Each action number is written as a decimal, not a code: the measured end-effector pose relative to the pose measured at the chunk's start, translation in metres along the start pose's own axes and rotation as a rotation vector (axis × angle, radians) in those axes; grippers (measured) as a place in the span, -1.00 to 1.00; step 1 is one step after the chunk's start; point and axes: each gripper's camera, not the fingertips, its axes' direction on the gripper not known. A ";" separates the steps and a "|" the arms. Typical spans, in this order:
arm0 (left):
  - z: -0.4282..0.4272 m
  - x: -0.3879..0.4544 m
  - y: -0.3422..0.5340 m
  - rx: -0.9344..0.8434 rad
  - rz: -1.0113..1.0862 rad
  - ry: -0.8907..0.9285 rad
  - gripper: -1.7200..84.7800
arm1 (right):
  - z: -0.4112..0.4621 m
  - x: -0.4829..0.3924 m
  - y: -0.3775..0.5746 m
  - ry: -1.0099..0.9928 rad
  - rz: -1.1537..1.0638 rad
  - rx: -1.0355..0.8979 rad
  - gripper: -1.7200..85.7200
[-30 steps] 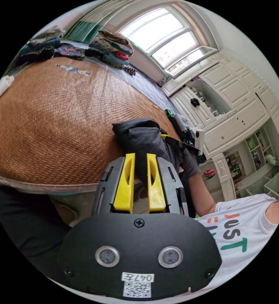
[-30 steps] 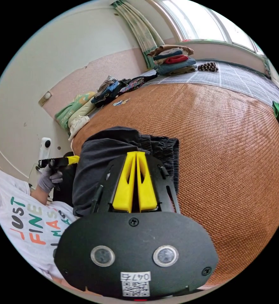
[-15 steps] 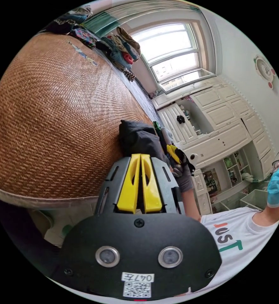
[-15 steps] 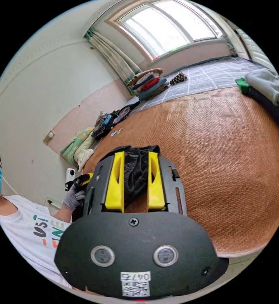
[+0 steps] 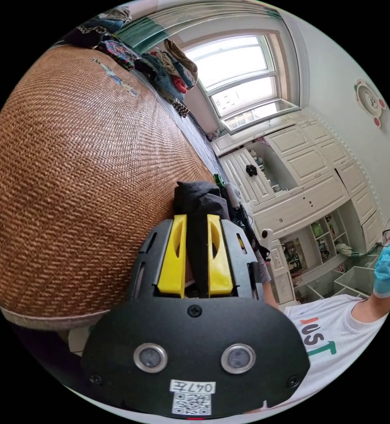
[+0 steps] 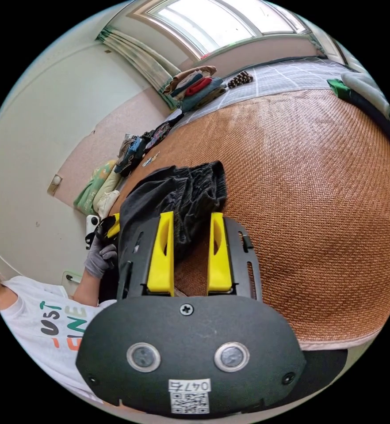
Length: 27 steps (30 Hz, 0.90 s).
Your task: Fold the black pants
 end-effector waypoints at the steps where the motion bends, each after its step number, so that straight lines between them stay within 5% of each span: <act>1: 0.003 -0.004 0.002 0.001 -0.001 0.003 -0.82 | 0.003 -0.002 -0.012 -0.023 0.002 -0.010 -0.83; 8: 0.009 -0.017 0.031 0.035 0.058 -0.032 -0.98 | -0.019 -0.070 -0.095 0.008 -0.086 0.052 -0.90; 15: -0.115 -0.003 0.089 0.302 0.133 -0.044 -0.98 | -0.015 -0.244 -0.266 -0.066 -0.398 0.077 -0.91; 23: -0.340 0.027 0.129 0.621 0.137 -0.281 -0.98 | 0.147 -0.539 -0.516 -0.251 -0.729 -0.087 -0.91; 27: -0.431 0.014 0.113 0.665 0.072 -0.466 -0.98 | 0.238 -0.636 -0.614 -0.325 -0.726 -0.188 -0.91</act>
